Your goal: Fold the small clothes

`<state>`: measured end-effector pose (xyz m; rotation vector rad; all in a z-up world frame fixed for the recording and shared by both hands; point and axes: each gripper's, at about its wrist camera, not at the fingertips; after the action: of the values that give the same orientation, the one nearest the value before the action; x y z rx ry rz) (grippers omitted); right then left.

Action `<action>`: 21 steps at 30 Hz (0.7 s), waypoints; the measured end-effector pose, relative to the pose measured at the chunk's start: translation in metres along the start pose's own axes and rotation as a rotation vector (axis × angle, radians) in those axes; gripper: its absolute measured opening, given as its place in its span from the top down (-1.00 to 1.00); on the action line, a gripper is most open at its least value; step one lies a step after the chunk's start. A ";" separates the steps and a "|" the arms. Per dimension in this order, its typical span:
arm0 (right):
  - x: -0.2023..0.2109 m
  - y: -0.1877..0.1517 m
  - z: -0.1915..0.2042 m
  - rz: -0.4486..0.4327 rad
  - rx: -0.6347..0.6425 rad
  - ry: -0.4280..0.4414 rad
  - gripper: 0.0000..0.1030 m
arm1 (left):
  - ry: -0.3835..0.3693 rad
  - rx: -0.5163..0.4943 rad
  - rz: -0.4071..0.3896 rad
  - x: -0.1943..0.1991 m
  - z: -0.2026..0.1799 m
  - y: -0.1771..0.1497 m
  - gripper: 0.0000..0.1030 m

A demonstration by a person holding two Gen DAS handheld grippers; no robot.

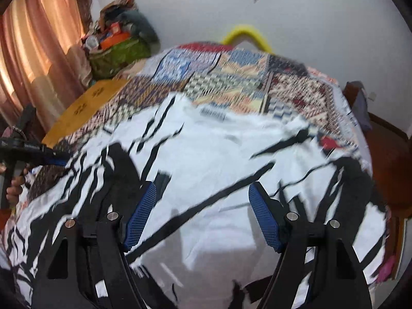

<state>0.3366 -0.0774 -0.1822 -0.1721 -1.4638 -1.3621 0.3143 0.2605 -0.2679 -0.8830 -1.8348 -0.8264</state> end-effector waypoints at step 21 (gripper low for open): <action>-0.030 -0.030 -0.002 0.099 0.011 -0.002 -0.44 | 0.100 -0.043 -0.106 -0.029 -0.016 0.038 0.95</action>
<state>0.3290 -0.0733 -0.2243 -0.2362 -1.4453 -1.2746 0.3624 0.2606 -0.2827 -0.7627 -1.7935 -0.9628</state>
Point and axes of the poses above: each gripper's, at about its wrist camera, not at the fingertips, and x roughly against the way its jaws point, z to its left, y to its top, and after that the axes turned 6 degrees about y, right-handed
